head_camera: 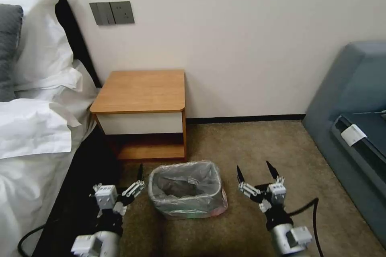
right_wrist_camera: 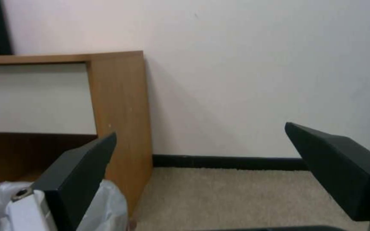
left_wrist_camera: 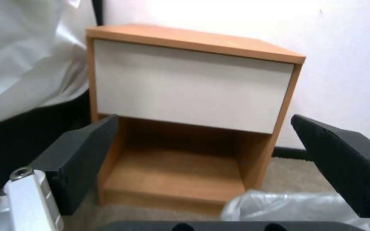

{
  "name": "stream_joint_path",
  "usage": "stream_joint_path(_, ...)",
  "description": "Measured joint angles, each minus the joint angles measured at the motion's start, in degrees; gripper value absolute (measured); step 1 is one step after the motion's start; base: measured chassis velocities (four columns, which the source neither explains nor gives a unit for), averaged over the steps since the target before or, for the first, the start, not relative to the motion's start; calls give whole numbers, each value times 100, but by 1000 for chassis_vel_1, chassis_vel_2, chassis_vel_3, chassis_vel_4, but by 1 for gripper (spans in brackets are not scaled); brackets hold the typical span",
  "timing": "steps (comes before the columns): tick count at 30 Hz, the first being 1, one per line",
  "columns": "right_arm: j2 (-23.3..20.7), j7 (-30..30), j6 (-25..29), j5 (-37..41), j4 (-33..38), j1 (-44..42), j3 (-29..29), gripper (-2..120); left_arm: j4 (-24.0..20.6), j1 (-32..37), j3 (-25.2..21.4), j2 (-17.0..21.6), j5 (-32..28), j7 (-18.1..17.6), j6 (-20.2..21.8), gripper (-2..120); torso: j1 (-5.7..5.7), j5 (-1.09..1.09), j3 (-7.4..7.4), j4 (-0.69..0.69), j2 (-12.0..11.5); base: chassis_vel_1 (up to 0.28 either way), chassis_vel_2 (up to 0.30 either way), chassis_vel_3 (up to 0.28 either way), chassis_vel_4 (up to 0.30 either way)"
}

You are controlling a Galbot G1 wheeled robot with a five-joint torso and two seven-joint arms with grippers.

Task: Pick up the garbage bag from the table and place it over the trash can.

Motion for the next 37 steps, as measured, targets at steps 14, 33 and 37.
stream_joint_path(14, 286, 874, 915, -734, 173, -733, 9, 100, -149, 978, 117, 35, -46, -185, -938, 100, 0, 0, 0, -1, 0, 0, 0, 0, 0)
stream_joint_path(33, 287, 878, 891, -742, 145, -700, -5, 100, -116, 947, 124, 50, -51, -194, -932, 100, 0, 0, 0, -1, 0, 0, 0, 0, 0)
stream_joint_path(37, 286, 877, 886, -740, 143, -697, -5, 100, -114, 945, 124, 50, -51, -194, -926, 100, 0, 0, 0, -1, 0, 0, 0, 0, 0)
